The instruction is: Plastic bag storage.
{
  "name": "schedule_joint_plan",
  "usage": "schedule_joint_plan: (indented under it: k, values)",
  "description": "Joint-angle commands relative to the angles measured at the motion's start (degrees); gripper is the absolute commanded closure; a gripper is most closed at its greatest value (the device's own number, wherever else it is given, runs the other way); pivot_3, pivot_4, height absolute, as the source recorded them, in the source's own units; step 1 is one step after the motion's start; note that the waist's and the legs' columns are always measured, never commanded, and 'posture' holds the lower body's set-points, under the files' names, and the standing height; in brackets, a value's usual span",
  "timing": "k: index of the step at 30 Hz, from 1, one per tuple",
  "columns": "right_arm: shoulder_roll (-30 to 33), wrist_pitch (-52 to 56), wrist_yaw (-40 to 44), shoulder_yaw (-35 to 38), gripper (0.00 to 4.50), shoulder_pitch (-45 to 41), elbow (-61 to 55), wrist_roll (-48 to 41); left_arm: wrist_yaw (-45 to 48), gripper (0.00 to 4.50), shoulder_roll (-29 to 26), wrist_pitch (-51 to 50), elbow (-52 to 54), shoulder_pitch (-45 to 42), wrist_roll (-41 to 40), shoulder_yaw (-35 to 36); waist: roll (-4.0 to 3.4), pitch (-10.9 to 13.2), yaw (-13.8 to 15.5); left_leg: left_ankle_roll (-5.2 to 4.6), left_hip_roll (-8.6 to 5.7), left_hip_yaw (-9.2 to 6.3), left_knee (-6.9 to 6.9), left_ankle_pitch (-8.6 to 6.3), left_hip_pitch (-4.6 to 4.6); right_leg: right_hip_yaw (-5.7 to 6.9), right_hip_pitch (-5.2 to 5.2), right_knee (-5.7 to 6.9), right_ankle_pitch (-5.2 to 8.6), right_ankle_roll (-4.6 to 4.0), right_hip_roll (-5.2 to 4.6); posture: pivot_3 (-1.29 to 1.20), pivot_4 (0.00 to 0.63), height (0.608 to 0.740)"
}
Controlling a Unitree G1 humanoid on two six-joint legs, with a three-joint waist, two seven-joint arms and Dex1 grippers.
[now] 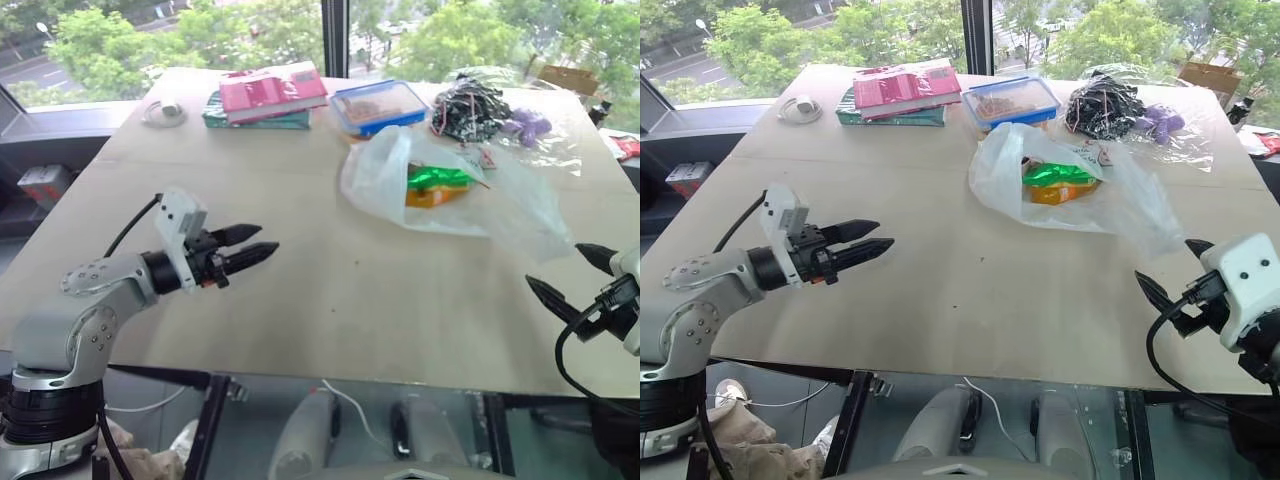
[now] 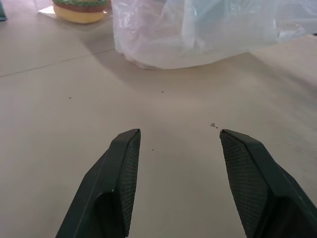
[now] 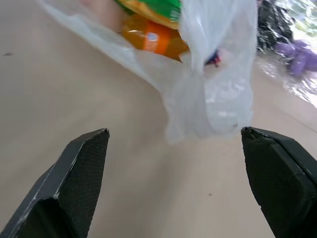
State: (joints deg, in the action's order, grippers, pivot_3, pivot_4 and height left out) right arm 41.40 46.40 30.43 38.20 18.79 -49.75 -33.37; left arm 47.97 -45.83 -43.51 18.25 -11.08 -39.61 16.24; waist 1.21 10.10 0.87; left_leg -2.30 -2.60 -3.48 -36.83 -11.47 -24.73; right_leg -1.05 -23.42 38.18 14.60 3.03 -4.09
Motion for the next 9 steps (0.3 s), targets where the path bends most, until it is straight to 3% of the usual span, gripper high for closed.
schedule_joint_plan:
  k: [1,5,9]
  values:
    - [-0.67,0.02,3.48,5.31,0.19,5.45,-1.86,-2.34,1.34,1.86,-1.24,1.13,0.64,0.09,-0.77,2.03,-0.06,-0.03,0.19,0.0,0.0,-0.02,0.12,0.0,-0.01,0.03,0.0,-0.1,-0.06,0.11,0.0,0.0,0.15,0.732]
    - [-1.62,-0.64,7.79,10.46,0.19,12.76,-3.25,-5.14,2.2,1.86,-2.11,1.38,-0.02,0.67,-0.88,3.03,-0.08,-0.04,0.08,-0.04,-0.03,-0.01,0.28,-0.02,-0.01,0.06,0.0,-0.21,-0.1,0.18,-0.01,0.0,0.15,0.732]
    - [-2.14,-2.17,8.34,10.62,0.19,15.33,-2.48,-4.33,2.45,1.86,-2.39,1.7,-0.38,0.85,-0.79,3.32,-0.08,-0.05,-0.17,-0.06,0.0,0.05,0.28,-0.04,0.05,0.0,0.02,-0.24,-0.04,0.09,0.0,0.0,0.15,0.732]
